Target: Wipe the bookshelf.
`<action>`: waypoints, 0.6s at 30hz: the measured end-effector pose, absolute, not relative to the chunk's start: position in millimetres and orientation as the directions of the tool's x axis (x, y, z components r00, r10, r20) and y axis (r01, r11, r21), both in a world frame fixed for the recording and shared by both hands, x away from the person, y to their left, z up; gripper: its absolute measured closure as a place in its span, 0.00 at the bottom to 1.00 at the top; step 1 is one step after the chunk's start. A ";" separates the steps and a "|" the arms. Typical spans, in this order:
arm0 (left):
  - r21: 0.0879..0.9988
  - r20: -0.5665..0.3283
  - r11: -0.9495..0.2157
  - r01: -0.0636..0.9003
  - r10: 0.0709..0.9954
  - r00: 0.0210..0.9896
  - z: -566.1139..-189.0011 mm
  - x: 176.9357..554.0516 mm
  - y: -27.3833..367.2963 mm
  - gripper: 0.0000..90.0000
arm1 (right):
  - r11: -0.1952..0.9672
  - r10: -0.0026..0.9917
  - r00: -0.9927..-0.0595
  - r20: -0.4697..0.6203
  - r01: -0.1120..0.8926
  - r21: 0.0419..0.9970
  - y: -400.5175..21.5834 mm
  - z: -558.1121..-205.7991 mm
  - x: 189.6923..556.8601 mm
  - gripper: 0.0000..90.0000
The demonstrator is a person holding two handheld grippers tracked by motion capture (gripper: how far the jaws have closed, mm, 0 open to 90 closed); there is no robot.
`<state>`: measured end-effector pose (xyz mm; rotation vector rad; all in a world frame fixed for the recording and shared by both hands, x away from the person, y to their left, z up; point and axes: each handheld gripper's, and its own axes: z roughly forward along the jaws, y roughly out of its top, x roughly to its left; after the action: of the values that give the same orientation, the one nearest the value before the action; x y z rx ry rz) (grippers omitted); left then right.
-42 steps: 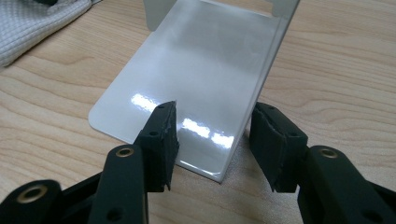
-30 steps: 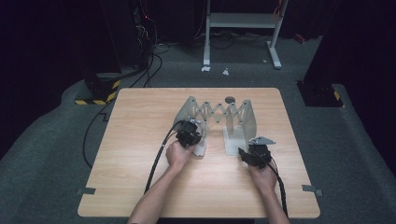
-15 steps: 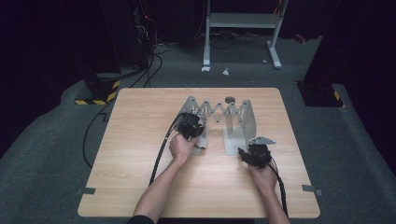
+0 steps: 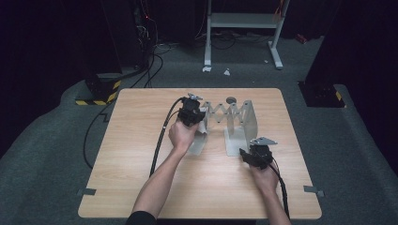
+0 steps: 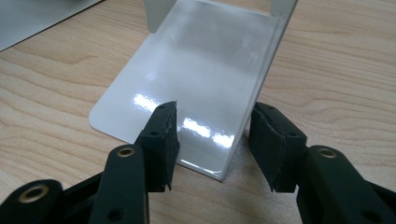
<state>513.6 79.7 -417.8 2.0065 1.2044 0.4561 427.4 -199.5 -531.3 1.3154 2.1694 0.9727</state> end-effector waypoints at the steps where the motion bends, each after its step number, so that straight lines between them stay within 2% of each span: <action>1: 0.746 -0.062 -0.289 0.601 0.867 0.494 -416.0 513.8 78.7 0.95 | 0.308 0.887 -0.462 0.000 0.591 0.746 -199.1 -531.3 427.7 0.58; 7: 0.755 -0.031 -0.302 0.582 0.870 0.492 -399.0 513.3 76.3 0.95 | 0.312 0.886 -0.463 -0.005 0.588 0.746 -198.1 -531.4 427.0 0.58; 13: 0.771 -0.062 -0.287 0.568 0.854 0.516 -386.1 507.9 76.2 0.95 | 0.310 0.887 -0.462 -0.003 0.590 0.746 -198.0 -531.3 427.3 0.58; 18: 0.788 -0.044 -0.304 0.535 0.839 0.542 -380.9 502.6 72.0 0.95 | 0.309 0.886 -0.464 0.000 0.590 0.746 -198.4 -531.3 427.3 0.58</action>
<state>502.6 72.0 -380.9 1.9881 1.1111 0.4890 427.3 -198.4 -531.3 1.3122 2.1694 0.9721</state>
